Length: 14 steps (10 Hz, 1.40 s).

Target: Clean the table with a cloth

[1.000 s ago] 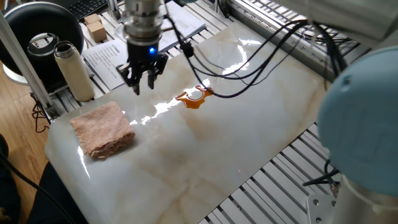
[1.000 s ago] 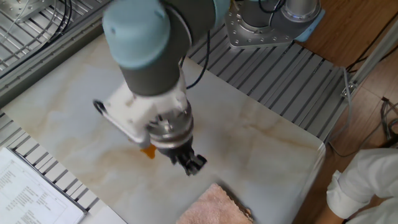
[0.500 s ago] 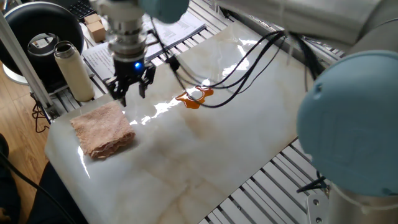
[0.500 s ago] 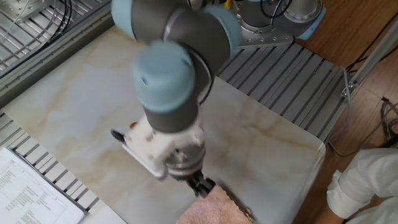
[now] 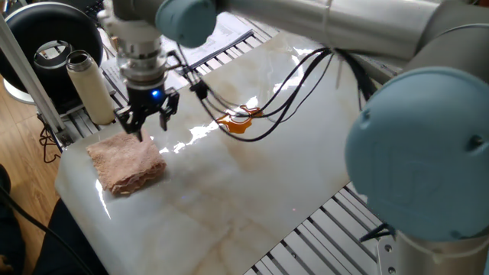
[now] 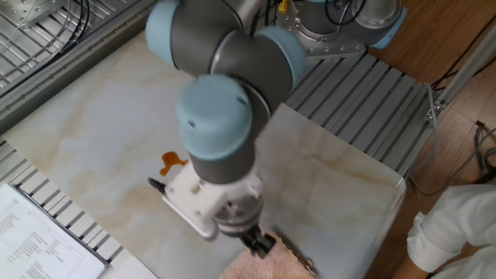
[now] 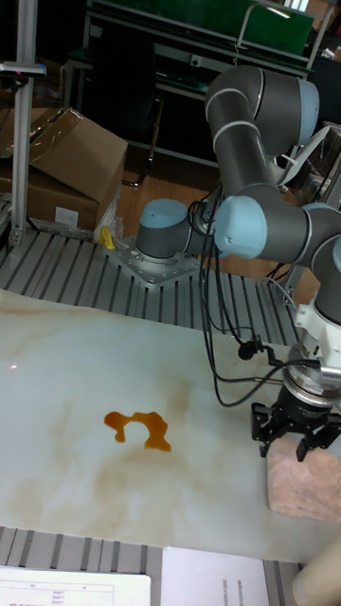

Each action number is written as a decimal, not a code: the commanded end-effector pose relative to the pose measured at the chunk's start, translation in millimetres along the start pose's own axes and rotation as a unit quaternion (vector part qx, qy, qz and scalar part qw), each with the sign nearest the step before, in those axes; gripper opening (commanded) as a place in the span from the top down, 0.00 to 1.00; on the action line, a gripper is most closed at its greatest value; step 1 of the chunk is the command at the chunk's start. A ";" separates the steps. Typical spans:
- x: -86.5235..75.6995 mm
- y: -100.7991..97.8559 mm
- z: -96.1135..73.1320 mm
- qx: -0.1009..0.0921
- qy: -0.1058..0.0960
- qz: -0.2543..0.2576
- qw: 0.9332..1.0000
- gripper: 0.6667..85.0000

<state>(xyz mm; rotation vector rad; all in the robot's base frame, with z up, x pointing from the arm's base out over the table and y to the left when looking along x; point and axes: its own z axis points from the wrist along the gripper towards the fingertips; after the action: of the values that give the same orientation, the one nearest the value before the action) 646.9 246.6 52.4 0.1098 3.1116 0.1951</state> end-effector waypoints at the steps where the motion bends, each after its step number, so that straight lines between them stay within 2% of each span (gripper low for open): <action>1: -11.1 20.0 20.8 -0.001 -0.011 0.016 1.000 0.33; 6: -27.0 4.5 44.4 0.009 -0.029 -0.010 0.999 0.33; 7: -30.8 -1.0 46.8 0.008 -0.039 -0.024 0.999 0.40; 8: -30.5 -7.6 48.8 0.007 -0.038 -0.014 0.999 0.74; 9: -29.7 -19.4 47.2 0.018 -0.036 -0.021 0.999 0.99; 11: -28.1 -48.9 34.2 0.020 -0.039 -0.068 0.997 0.99; 12: -23.1 -73.9 29.4 0.033 -0.039 -0.100 0.994 0.99; 13: -16.9 -94.9 27.6 0.060 -0.036 -0.121 0.990 0.99; 14: -11.0 -100.7 24.8 0.061 -0.034 -0.132 0.989 0.99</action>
<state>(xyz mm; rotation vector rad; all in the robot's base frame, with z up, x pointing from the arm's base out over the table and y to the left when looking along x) 664.9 188.1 10.8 -0.1540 3.0353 0.0605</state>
